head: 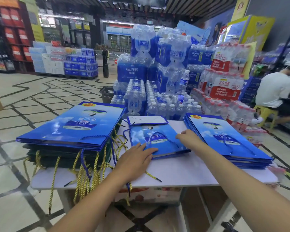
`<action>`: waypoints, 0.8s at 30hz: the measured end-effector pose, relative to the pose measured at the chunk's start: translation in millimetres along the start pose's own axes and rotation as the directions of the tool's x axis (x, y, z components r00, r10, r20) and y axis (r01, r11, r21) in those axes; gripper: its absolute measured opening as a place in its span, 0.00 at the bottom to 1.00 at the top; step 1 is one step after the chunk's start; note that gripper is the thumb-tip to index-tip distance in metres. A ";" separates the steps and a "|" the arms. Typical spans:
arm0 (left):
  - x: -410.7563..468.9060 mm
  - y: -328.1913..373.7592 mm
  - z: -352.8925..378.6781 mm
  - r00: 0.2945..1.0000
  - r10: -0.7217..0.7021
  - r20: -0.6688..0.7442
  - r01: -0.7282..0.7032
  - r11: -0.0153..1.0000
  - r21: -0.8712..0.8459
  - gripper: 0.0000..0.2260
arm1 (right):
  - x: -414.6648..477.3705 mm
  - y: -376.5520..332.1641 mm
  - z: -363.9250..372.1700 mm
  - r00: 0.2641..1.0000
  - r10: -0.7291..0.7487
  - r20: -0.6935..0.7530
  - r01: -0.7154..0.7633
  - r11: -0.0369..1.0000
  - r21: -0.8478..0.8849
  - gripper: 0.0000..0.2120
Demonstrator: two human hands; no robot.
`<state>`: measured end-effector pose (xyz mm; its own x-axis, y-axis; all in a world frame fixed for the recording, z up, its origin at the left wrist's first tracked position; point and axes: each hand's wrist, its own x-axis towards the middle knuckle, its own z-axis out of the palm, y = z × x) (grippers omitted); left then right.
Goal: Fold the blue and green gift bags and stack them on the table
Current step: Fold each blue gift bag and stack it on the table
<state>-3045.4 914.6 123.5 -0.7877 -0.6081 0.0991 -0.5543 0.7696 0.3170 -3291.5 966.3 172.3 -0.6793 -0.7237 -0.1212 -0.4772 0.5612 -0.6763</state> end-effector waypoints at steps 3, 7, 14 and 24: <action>-1.3 1.4 -4.5 1.000 -0.009 -0.027 0.007 0.997 -0.074 0.21 | -13.0 -14.8 -13.3 0.999 0.040 -0.015 -0.028 0.878 0.478 0.16; 8.9 9.0 -16.5 0.997 0.021 -0.076 -0.031 0.990 -0.136 0.24 | -25.3 -43.0 -35.7 0.988 -0.069 -0.136 0.146 0.683 0.715 0.21; 38.1 54.7 -45.6 0.982 0.101 -0.159 -0.147 0.940 -0.307 0.34 | -55.1 -88.2 -72.7 0.850 -0.385 -0.360 0.524 0.688 0.502 0.10; 22.0 27.2 -29.0 0.843 -0.356 -0.404 0.053 0.801 -0.596 0.12 | -69.5 -45.2 4.5 0.704 -0.709 -0.042 0.707 0.705 -0.054 0.03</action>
<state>-3070.0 916.5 161.7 -0.3580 -0.8651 0.3513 -0.3252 0.4682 0.8216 -3220.2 989.4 208.0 -0.1634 -0.8906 0.4243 -0.8469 -0.0940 -0.5234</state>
